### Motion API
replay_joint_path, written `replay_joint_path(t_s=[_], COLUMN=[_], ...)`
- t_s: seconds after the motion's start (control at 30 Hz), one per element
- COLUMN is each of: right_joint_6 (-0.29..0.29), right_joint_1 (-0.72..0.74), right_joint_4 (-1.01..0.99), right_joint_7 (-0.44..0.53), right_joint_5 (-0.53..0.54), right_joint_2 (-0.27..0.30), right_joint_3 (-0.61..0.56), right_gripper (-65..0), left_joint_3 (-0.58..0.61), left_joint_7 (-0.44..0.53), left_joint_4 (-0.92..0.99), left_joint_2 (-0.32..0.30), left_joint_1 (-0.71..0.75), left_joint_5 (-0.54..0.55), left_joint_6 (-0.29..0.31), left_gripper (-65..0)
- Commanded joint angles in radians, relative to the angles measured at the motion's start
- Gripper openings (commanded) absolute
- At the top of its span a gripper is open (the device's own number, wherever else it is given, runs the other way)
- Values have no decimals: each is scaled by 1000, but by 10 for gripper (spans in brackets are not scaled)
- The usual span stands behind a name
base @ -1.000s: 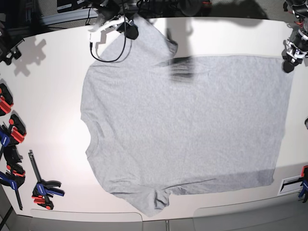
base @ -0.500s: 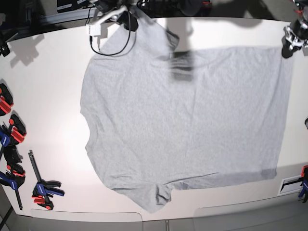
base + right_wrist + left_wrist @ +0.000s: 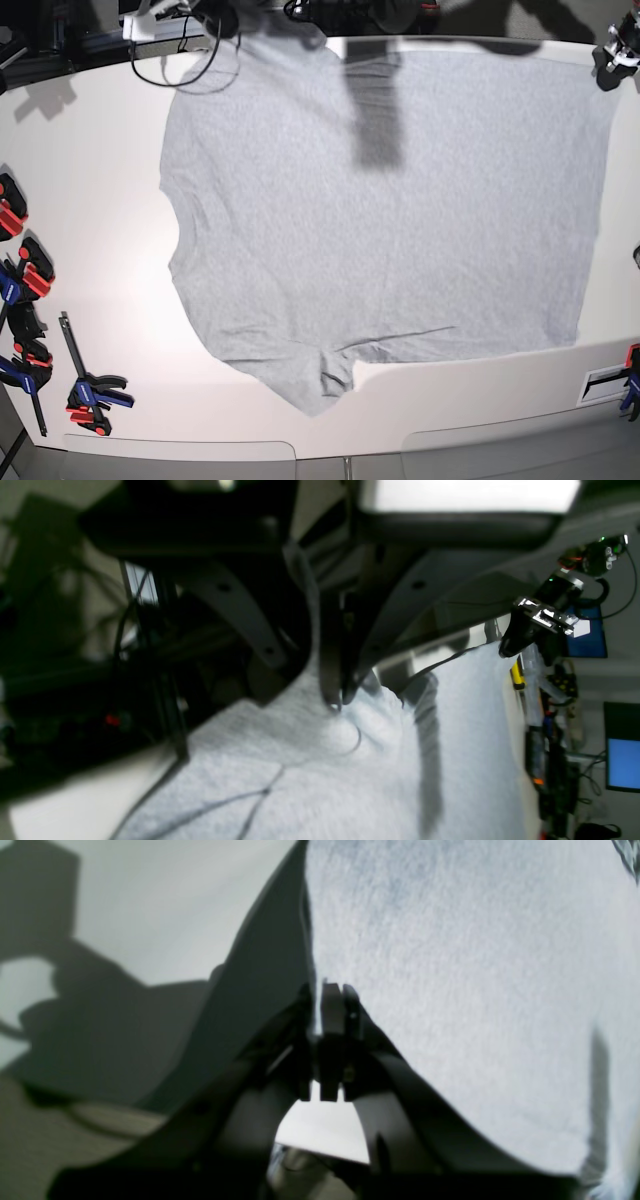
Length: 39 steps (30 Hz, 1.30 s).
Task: Fold the T-shirt properly
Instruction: 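Grasp the shirt edge with both grippers and pull it toward the arms, then lower the right gripper onto the shoulder seam beside the collar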
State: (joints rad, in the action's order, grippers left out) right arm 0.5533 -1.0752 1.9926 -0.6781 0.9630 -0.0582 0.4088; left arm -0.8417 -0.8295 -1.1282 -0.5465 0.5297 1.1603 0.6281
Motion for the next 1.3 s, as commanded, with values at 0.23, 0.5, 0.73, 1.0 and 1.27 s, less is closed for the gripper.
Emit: replay_joint_path(t_s=[0.23,0.5,0.73,1.0,1.27], right_joint_6=[85,89,105,105,104], right_joint_1=[-100,-145,-189,-177,-48], right_joint_4=[18,24,87,156,164], right_joint_7=[-19,-25,-27,-5,15], right_joint_5=[93,96,90,82,-13], right_joint_2=[0,0,0,0,1], right_joint_3=[5,5,6,18,16], right_gripper=[-650,-650,-650,-650,-650], left_joint_3=[-21,-34,-109,-109,-109], left_joint_7=[0,-5,-50,-68,-65], left_joint_4=[-14,-15,-15,-17,-17], left_joint_2=[4,4,3,31,39], left_joint_1=[50,97,120,118,97], left_joint_5=[56,80,154,197,202], left_joint_6=[7,13,23,57,58], left_gripper=[-650,-650,-650,-650,-650])
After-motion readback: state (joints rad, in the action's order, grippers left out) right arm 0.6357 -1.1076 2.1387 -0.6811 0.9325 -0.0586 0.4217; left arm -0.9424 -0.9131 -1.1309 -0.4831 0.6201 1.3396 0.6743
